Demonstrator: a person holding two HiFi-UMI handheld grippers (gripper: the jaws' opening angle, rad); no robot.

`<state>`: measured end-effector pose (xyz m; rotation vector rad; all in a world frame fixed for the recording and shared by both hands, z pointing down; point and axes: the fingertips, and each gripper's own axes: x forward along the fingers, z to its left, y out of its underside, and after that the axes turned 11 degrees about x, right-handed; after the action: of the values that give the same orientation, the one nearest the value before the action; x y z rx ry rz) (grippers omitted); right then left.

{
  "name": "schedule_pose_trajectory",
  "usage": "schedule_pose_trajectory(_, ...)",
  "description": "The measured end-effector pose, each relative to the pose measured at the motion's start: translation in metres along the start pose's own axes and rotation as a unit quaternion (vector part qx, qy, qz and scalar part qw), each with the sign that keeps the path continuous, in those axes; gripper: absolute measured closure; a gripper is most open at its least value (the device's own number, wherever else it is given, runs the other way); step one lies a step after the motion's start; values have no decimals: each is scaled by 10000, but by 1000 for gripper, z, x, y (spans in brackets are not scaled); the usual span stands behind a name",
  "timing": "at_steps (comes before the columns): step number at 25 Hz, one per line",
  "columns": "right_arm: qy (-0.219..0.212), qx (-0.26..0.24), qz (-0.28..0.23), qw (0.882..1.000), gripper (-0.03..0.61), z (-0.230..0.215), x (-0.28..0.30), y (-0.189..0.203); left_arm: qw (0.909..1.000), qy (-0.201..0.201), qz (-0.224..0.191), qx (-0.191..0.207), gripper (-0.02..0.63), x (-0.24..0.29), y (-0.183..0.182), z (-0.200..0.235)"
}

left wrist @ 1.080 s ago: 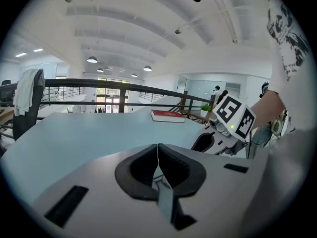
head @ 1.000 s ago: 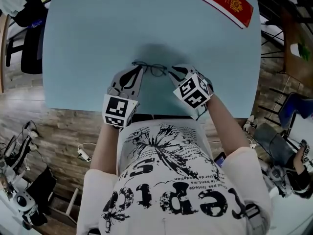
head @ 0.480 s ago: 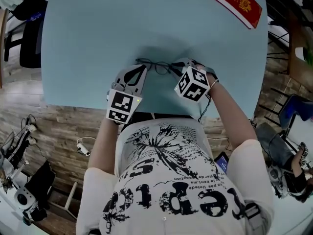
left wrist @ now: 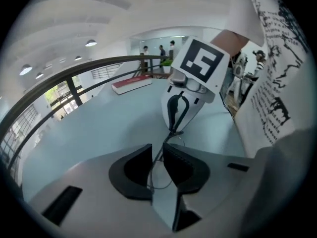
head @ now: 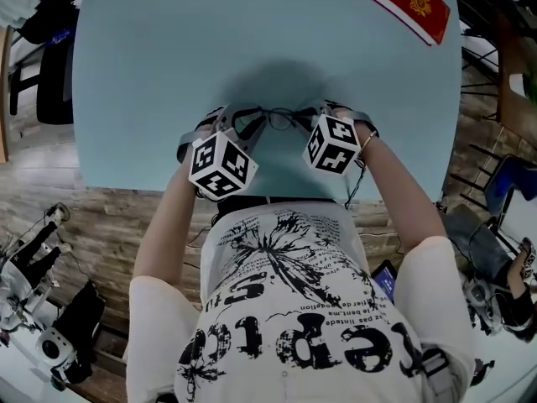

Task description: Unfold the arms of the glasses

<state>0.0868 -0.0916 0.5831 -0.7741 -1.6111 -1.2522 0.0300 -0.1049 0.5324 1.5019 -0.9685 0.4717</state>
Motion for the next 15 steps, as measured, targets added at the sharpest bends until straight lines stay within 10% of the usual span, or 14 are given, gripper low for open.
schedule_pose_trajectory(8,0,68,-6,10000,541,0,-1,0,9693,1226,896,1932,534,34,-5,-16)
schedule_pose_trajectory(15,-40,145,33,9999,541,-3,-5,7,9482,1772,1119,2388,551,52,-4,-28)
